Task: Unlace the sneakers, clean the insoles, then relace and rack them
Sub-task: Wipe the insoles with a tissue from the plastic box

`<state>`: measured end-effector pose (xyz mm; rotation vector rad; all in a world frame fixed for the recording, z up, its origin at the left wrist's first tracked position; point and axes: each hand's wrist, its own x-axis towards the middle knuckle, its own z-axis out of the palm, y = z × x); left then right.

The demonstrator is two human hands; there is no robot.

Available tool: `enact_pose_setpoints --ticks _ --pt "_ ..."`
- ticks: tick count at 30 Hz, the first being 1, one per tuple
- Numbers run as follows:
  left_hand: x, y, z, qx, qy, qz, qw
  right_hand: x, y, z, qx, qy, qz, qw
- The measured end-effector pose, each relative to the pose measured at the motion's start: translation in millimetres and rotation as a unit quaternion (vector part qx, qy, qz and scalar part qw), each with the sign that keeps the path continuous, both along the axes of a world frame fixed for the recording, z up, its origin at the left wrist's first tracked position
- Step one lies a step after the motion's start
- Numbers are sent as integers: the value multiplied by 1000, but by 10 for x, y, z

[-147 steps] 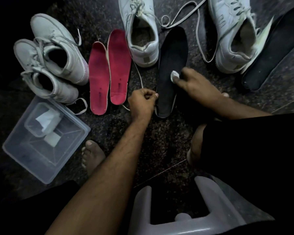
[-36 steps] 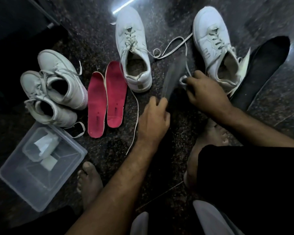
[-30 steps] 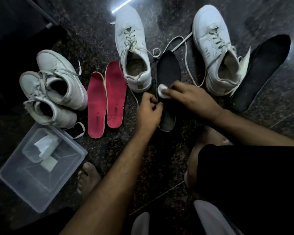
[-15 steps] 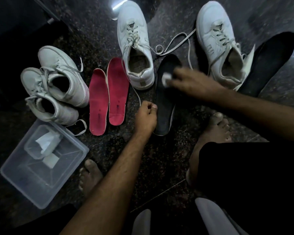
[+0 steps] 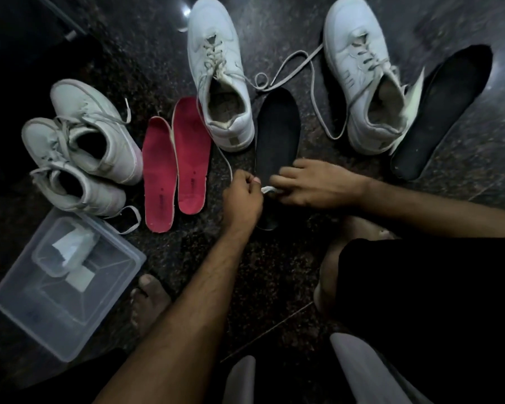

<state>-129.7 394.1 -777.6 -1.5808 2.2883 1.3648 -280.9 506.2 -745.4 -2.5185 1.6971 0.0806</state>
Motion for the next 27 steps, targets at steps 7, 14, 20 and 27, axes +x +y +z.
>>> enact_pose_setpoints --ticks 7,14,20,27 --pt "-156 132 245 -127 -74 -25 989 -424 56 285 -78 38 -305 948" --pt "-603 340 316 -183 106 -145 967 -616 505 580 -139 4 -514 847" --pt "-1164 620 413 -86 216 -187 954 -650 846 426 -116 -126 -528 832" --pt "-1459 837 529 -131 234 -270 925 -851 1109 320 -239 -277 -644 672"
